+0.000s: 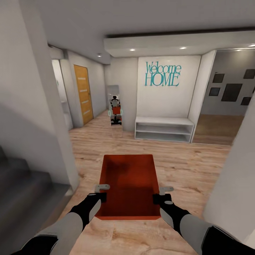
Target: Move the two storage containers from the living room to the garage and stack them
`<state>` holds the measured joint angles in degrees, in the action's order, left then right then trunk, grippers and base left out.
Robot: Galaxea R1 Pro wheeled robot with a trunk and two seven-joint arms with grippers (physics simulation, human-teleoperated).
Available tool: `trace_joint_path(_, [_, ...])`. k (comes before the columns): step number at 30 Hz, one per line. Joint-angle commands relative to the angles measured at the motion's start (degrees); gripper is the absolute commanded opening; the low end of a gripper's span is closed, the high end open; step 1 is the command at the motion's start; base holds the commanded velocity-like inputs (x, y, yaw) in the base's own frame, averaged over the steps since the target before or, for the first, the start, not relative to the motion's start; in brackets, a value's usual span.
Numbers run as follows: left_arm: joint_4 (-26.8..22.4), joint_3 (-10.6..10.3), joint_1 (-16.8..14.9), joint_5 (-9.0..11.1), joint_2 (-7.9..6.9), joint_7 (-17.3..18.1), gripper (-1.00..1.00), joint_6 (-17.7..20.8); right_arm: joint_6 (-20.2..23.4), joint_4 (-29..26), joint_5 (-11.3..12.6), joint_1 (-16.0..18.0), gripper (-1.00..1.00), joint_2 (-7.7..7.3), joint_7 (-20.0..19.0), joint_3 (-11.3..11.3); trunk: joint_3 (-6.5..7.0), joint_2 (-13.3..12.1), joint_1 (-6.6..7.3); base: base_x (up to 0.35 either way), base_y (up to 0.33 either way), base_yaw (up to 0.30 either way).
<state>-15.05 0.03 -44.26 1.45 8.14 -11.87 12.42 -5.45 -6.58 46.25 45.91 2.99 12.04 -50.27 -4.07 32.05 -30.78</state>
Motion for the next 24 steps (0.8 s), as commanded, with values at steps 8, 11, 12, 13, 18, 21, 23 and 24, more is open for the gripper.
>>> trace_joint_path(8, [-0.2, 0.3, 0.0, -1.1, -2.25, -0.5, -1.00, 0.5, -0.3, 1.1, 0.4, 0.1, -1.00, -0.80, 0.4, 0.3, -0.10, 0.1, -0.06, 0.323, 0.000, 0.000])
trace_joint_path(11, [-0.2, 0.3, 0.0, -1.1, -2.25, -0.5, -1.00, 0.5, -0.3, 1.1, 0.4, 0.1, -1.00, -0.80, 0.4, 0.3, -0.10, 0.1, -0.06, 0.323, 0.000, 0.000])
trace_joint_path(12, [-0.2, 0.3, 0.0, -1.1, -2.25, -0.6, -1.00, 0.5, -0.3, 1.1, 0.4, 0.1, -1.00, -0.80, 0.4, 0.3, -0.10, 0.1, -0.06, 0.323, 0.000, 0.000])
trace_joint_path(13, [-0.2, 0.3, 0.0, -1.1, -2.25, -0.6, -1.00, 0.5, -0.3, 1.1, 0.4, 0.1, -1.00, -0.80, 0.4, 0.3, -0.10, 0.1, -0.06, 0.323, 0.000, 0.000])
trace_joint_path(18, [-0.2, 0.4, 0.0, -1.1, -2.25, -0.6, -1.00, 0.5, -0.3, 1.1, 0.4, 0.1, -1.00, -0.80, 0.4, 0.3, -0.10, 0.1, -0.06, 0.323, 0.000, 0.000])
trace_joint_path(21, [-0.2, 0.3, 0.0, -1.1, -2.25, -0.6, -1.00, 0.5, -0.3, 1.1, 0.4, 0.1, -1.00, -0.80, 0.4, 0.3, -0.10, 0.1, -0.06, 0.323, 0.000, 0.000])
trace_joint_path(23, [-0.2, 0.3, 0.0, -1.1, -2.25, -0.6, -1.00, 0.5, -0.3, 1.1, 0.4, 0.1, -1.00, -0.80, 0.4, 0.3, -0.10, 0.1, -0.06, 0.323, 0.000, 0.000])
trace_joint_path(24, [-0.2, 0.3, 0.0, -1.1, -2.25, -0.6, -1.00, 0.5, -0.3, 1.1, 0.4, 0.1, -1.00, -0.80, 0.4, 0.3, -0.10, 0.1, -0.06, 0.323, 0.000, 0.000])
